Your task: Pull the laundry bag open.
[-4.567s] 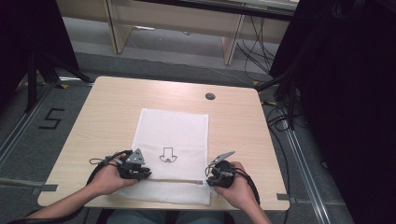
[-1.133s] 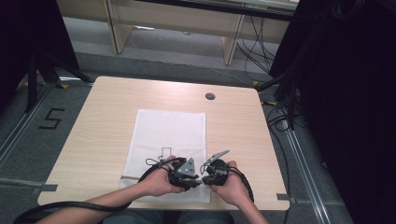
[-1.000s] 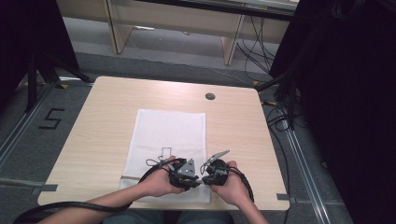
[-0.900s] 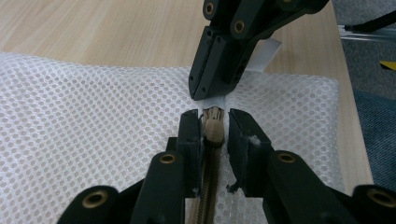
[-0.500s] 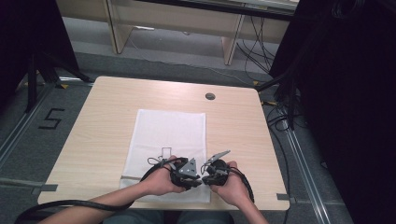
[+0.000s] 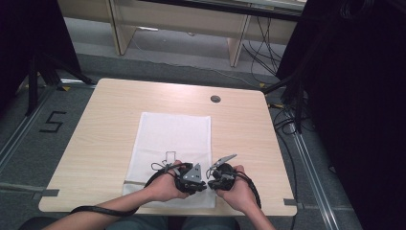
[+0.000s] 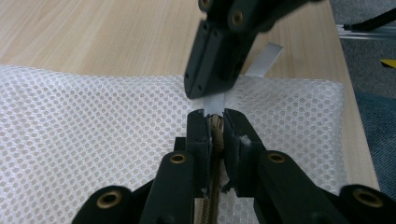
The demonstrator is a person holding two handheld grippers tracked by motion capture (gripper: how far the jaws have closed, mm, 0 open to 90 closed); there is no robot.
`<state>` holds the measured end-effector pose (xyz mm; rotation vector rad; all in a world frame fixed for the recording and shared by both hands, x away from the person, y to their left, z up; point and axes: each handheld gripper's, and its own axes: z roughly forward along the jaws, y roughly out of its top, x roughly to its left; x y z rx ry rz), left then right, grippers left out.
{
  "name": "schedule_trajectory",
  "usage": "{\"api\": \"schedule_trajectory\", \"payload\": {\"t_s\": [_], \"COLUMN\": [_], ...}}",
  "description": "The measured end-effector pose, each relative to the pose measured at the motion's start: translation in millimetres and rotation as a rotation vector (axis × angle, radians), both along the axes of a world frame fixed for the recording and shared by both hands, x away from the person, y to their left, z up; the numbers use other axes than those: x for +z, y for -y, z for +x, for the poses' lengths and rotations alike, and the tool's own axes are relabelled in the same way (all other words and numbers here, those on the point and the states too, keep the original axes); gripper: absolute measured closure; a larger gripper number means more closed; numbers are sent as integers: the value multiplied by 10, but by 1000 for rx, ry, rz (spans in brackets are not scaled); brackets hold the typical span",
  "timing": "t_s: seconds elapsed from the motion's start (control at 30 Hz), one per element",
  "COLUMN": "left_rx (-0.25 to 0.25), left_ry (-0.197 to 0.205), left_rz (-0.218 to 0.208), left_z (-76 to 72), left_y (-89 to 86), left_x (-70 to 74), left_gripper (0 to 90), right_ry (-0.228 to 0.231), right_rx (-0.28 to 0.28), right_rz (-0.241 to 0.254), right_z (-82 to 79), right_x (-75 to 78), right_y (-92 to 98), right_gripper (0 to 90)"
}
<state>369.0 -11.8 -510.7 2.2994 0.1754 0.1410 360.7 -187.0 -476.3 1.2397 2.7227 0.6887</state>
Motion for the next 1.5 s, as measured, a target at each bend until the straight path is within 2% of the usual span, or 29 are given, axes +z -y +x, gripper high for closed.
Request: {"api": "schedule_trajectory", "payload": {"t_s": [0.1,0.13,0.17,0.27,0.3,0.33,0.37,0.43,0.53,0.6,0.67,0.7,0.87,0.9,0.97,1.0,1.03,1.07,1.1,1.23,1.27,1.4,1.5], "left_rx": [0,4,8,9,11,9,16,20,15,9,13,11,12,8,20,12,23,25,24,35,33,34,33], "left_ry": [12,5,-4,-3,-6,-4,-17,-15,-32,-19,-29,-33,-25,-19,-31,-19,-27,-21,-19,-33,-45,-42,-46], "left_rz": [9,4,1,-6,-20,-25,-41,-43,-32,-19,-19,-17,-13,-1,-18,-2,-11,5,10,1,-4,-4,-4], "left_z": [-4,-8,-9,-8,-10,-7,-1,4,4,-5,-4,0,-11,1,-9,-4,-20,-24,-23,-14,-11,-14,-12], "left_y": [4,4,2,-6,-8,-13,-18,-17,9,31,34,34,41,32,36,31,41,47,51,51,47,53,50], "left_x": [7,6,13,38,51,68,88,89,50,12,13,17,-8,-4,-11,-4,-5,10,18,29,40,55,65], "left_gripper": [805,805,802,794,794,790,785,784,785,787,787,787,787,790,812,812,814,818,819,821,821,821,822], "right_ry": [16,9,-18,-22,-44,-29,-46,-31,-32,-39,-34,-51,-52,-51,-46,-46,-43,-24,-32,-29,-25,-41,-36], "right_rx": [14,19,14,12,-6,20,-7,13,8,0,1,-16,-17,-16,-16,-16,-12,9,3,8,26,-2,5], "right_rz": [16,11,7,12,1,5,2,11,19,22,19,9,9,8,2,2,3,9,4,1,-3,-20,-2], "right_z": [16,13,-2,2,-3,18,7,19,22,16,19,6,7,7,7,7,10,20,13,18,27,11,19], "right_x": [22,3,-37,-50,-38,-55,-54,-63,-68,-67,-70,-59,-61,-61,-64,-64,-66,-75,-70,-72,-77,-61,-73], "right_y": [31,40,34,31,23,30,25,33,40,39,41,34,33,32,22,22,22,26,24,22,17,0,16], "right_gripper": [900,900,900,900,900,900,900,900,900,900,900,900,900,900,900,900,900,900,900,900,900,900,900]}}
